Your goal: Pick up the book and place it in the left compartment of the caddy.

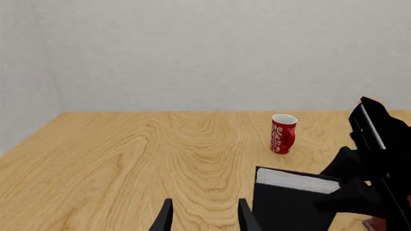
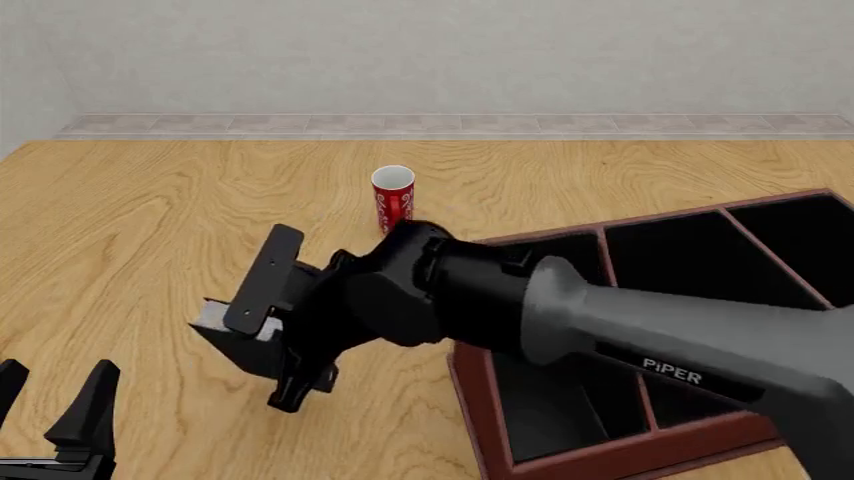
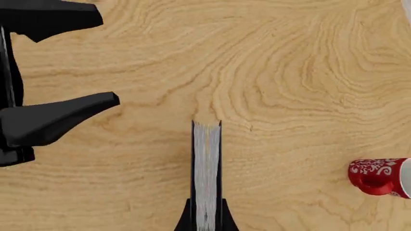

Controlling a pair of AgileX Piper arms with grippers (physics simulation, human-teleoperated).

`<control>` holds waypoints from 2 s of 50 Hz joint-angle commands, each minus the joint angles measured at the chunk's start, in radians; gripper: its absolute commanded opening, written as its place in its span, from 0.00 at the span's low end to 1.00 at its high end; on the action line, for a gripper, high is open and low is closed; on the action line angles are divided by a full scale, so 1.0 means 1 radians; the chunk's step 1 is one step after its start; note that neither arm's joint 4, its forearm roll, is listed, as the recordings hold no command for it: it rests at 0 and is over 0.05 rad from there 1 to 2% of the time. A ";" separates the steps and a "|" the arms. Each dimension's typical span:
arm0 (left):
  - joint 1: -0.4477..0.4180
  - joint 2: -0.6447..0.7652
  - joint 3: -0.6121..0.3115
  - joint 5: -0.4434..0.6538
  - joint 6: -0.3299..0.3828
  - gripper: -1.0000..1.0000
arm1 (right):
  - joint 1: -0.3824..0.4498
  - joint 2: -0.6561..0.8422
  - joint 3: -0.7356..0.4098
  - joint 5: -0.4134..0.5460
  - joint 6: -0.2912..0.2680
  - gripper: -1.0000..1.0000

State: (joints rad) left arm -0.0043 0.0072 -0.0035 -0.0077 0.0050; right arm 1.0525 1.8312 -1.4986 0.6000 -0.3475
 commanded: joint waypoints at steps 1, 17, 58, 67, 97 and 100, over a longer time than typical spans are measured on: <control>0.004 -0.003 0.001 0.002 0.000 1.00 | 0.021 -0.128 0.004 0.041 0.052 0.00; 0.004 -0.003 0.001 0.002 0.000 1.00 | 0.040 -0.279 0.006 0.072 0.160 0.00; 0.004 -0.003 0.001 0.001 0.000 1.00 | -0.116 -0.611 0.041 0.044 0.444 0.00; 0.004 -0.003 0.001 0.002 0.000 1.00 | -0.127 -0.679 0.066 0.058 0.455 0.00; 0.004 -0.003 0.001 0.001 0.000 1.00 | -0.250 -0.975 0.189 0.140 0.475 0.00; 0.004 -0.003 0.001 0.002 0.000 1.00 | -0.264 -1.006 0.199 0.153 0.480 0.00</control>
State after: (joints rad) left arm -0.0042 0.0072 -0.0035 -0.0077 0.0050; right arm 0.8293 0.9302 -1.3214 0.7198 0.1055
